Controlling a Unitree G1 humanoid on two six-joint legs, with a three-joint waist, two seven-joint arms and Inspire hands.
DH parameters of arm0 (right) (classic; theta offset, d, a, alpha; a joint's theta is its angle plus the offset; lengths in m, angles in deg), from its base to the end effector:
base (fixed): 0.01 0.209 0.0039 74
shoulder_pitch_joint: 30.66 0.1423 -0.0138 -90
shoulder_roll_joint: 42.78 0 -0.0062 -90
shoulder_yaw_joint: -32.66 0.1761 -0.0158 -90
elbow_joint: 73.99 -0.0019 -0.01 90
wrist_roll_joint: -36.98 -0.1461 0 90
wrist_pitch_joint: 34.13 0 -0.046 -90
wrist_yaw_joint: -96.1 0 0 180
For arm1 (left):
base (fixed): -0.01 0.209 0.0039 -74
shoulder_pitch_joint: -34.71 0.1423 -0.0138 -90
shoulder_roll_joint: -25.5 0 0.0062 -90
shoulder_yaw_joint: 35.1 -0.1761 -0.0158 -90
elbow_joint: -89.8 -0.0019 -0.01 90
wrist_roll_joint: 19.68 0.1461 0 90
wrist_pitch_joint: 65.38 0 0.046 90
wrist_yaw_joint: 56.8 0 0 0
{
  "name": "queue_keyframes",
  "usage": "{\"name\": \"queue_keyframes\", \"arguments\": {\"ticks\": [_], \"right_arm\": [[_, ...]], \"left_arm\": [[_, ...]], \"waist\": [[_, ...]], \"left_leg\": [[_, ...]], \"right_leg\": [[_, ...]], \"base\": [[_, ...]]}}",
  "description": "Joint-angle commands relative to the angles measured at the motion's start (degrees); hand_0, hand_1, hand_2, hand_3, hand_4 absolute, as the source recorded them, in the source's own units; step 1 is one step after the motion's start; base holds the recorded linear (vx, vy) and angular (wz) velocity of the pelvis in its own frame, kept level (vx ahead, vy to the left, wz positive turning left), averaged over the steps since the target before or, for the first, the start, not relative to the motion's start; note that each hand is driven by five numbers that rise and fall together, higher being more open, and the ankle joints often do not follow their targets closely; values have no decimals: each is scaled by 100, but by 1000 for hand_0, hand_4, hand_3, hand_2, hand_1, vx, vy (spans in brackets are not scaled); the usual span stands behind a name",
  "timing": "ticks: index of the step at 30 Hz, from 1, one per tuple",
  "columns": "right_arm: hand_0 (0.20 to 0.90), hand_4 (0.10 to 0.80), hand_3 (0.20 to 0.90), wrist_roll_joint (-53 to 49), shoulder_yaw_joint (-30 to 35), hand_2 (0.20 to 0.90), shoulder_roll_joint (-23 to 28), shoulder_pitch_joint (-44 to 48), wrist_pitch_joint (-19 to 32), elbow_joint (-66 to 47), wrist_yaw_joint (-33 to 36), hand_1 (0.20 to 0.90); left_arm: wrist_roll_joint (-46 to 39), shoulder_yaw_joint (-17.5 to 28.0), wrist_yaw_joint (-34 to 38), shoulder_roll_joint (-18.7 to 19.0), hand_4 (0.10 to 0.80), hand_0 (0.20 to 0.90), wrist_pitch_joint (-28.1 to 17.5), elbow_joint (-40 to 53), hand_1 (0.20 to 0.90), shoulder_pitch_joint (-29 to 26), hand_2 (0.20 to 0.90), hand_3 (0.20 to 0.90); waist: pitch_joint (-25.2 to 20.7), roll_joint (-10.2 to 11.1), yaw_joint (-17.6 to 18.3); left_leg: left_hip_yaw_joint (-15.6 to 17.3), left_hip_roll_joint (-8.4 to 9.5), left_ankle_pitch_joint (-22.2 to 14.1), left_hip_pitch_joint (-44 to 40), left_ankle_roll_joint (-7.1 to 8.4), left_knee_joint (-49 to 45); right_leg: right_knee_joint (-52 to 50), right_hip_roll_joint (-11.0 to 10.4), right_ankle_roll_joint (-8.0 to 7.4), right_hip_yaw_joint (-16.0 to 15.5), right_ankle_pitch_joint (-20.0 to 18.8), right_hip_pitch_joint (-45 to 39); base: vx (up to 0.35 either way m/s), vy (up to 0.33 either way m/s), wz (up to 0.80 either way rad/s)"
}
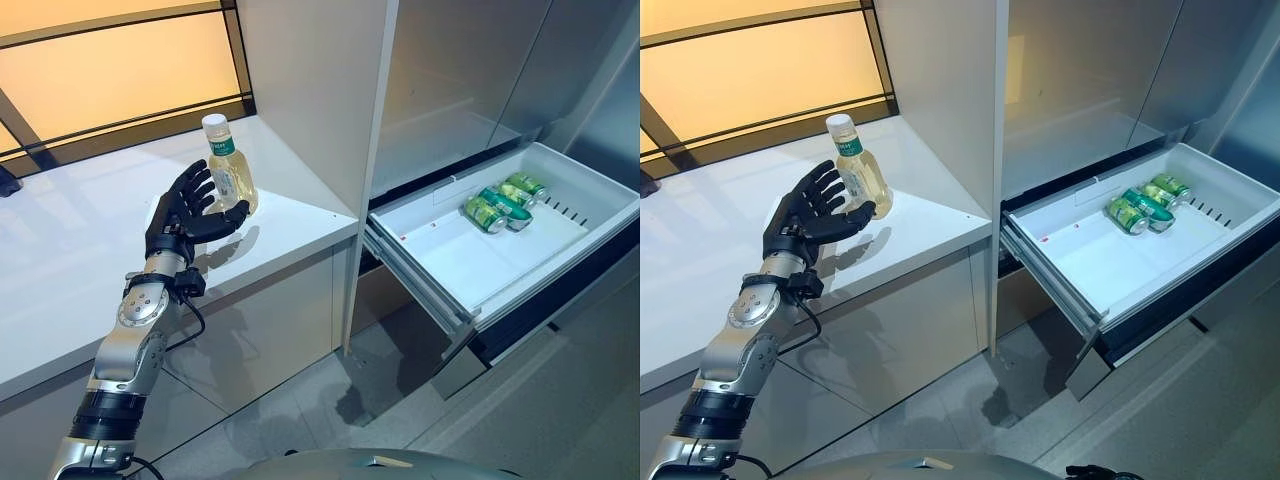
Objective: Put drinks into fridge and close the fridge
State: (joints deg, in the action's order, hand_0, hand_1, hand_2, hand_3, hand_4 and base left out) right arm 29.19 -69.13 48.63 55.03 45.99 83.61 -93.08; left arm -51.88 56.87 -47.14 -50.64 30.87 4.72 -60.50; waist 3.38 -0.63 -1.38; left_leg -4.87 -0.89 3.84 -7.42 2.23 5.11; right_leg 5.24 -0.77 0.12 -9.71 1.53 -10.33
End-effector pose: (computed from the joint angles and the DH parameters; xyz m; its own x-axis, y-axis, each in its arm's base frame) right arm 0.0466 -0.2420 -0.1148 0.1208 -0.0740 -0.9899 -0.0982 0.9914 -0.0861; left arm 0.2274 0.2326 0.1093 0.9901 0.1256 0.0629 -0.1228 0.9913 -0.0471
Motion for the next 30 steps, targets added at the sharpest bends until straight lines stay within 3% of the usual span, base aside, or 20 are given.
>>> {"name": "queue_keyframes", "arguments": {"ticks": [1, 30], "right_arm": [[900, 800, 900, 8, -312, 900, -287, 169, -37, -6, -143, 900], [900, 800, 900, -22, -534, 900, -258, 277, -106, 33, -147, 900]], "left_arm": [[-182, 38, 40, 201, 800, 900, -433, 116, 900, -1218, 900, 900], [-490, -291, 496, 255, 800, 900, -235, -570, 900, -2188, 900, 900]], "waist": [[-128, 75, 16], [-194, 40, 237]], "left_leg": [[45, 288, -564, -53, -235, -11], [175, 285, -598, -111, -239, -11]], "right_leg": [[-153, -89, -359, 260, -30, 167], [-149, -57, -362, 429, -42, 175]], "base": [[0, 0, 0], [4, 0, -1]]}}
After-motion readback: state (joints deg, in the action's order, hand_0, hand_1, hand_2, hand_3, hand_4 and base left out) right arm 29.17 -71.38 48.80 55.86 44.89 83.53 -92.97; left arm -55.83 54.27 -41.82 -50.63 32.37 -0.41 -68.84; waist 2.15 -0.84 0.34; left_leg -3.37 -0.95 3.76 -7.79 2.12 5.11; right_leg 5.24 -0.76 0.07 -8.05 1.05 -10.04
